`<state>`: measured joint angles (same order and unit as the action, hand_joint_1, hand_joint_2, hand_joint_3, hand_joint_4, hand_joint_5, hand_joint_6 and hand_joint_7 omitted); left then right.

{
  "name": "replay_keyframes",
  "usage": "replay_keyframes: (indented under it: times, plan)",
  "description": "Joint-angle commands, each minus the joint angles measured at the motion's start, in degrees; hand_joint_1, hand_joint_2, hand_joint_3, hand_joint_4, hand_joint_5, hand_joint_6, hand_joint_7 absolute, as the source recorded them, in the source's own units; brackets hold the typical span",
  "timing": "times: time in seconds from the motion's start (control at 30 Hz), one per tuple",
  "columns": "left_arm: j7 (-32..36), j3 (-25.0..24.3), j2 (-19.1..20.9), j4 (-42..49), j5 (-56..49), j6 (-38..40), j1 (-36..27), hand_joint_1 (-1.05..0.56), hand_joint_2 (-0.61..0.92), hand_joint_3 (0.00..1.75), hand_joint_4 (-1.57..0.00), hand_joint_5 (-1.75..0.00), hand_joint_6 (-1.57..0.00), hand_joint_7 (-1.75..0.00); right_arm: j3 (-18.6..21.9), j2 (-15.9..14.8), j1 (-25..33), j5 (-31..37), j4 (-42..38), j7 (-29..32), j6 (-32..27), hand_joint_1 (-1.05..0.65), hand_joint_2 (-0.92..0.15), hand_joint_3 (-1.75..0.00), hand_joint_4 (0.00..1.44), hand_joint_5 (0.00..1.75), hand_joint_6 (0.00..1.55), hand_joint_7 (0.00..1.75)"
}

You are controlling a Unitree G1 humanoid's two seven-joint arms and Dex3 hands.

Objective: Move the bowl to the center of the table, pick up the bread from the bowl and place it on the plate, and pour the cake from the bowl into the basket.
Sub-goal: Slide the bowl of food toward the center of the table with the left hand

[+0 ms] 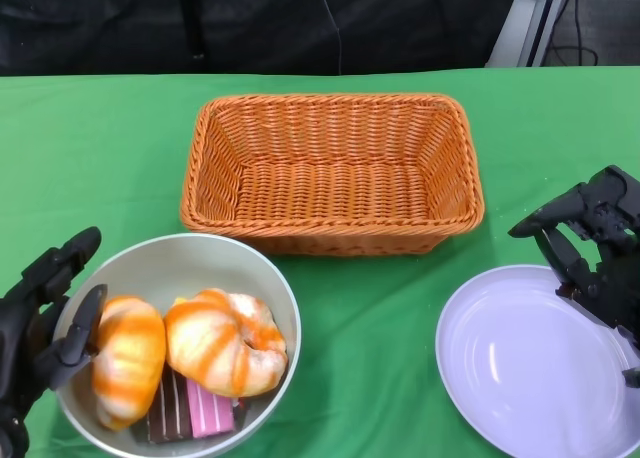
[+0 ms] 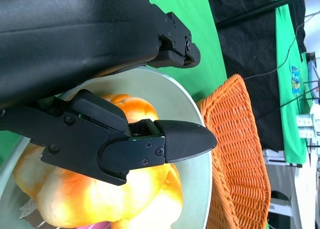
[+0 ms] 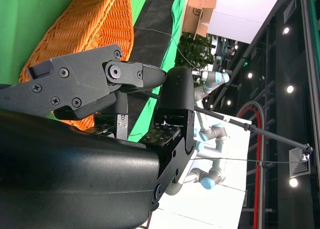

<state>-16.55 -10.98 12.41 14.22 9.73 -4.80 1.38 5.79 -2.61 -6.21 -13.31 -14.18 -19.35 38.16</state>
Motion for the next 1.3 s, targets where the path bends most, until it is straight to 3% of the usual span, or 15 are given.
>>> replay_keyframes:
  times: [0.03, 0.83, 1.3]
  plan:
    - [-0.6, 0.1, 0.2, -1.5, 0.6, -0.2, -0.7, -0.90, 0.92, 0.63, -0.34, -0.01, -0.27, -0.01, 0.8, -0.7, -0.4, -0.8, 0.3, 0.1, 0.3, -0.09, -0.91, -0.40, 0.71, 1.41, 0.70, 1.23]
    - [0.6, 0.9, -1.3, -3.7, 0.3, 1.0, -1.0, -0.86, 0.92, 0.64, -0.32, 0.00, -0.25, 0.00, 0.5, -0.3, -0.5, -0.9, -0.2, -0.1, 0.7, -0.09, -0.92, -0.40, 0.71, 1.43, 0.71, 1.23]
    - [6.2, 4.6, -4.8, -7.3, -2.3, 7.7, -0.4, -0.81, 0.92, 0.65, -0.25, 0.00, -0.20, 0.00, -0.1, 0.3, -0.3, -0.1, 0.2, 0.5, 0.9, -0.09, -0.92, -0.40, 0.72, 1.43, 0.70, 1.23]
